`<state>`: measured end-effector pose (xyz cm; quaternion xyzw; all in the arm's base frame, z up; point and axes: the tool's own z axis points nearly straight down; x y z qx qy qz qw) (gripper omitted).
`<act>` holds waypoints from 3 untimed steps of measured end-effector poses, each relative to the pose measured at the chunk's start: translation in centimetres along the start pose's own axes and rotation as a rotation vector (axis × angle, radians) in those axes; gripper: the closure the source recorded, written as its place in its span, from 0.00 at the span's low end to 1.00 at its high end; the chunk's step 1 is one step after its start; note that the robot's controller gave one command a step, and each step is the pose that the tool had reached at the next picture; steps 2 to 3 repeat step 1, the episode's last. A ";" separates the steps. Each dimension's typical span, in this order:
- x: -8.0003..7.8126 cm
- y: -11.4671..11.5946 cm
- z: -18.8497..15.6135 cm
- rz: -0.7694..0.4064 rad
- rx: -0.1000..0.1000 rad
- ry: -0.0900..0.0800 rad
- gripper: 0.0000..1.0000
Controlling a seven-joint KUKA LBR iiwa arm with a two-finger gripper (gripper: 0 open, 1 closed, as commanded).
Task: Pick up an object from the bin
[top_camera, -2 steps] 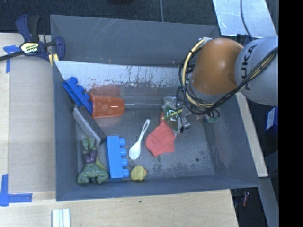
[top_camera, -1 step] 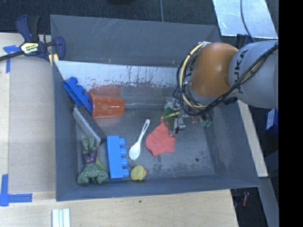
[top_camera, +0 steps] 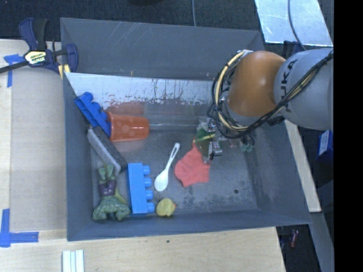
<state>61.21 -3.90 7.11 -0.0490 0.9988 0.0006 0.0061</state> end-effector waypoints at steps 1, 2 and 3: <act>-0.5 3.2 0.0 -0.148 0.003 -0.002 1.00; -0.5 3.2 0.0 -0.148 0.003 -0.002 1.00; -0.5 3.2 0.0 -0.148 0.003 -0.002 1.00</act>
Offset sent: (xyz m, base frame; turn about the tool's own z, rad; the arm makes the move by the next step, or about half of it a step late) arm 0.0005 -0.0118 -0.0011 0.1073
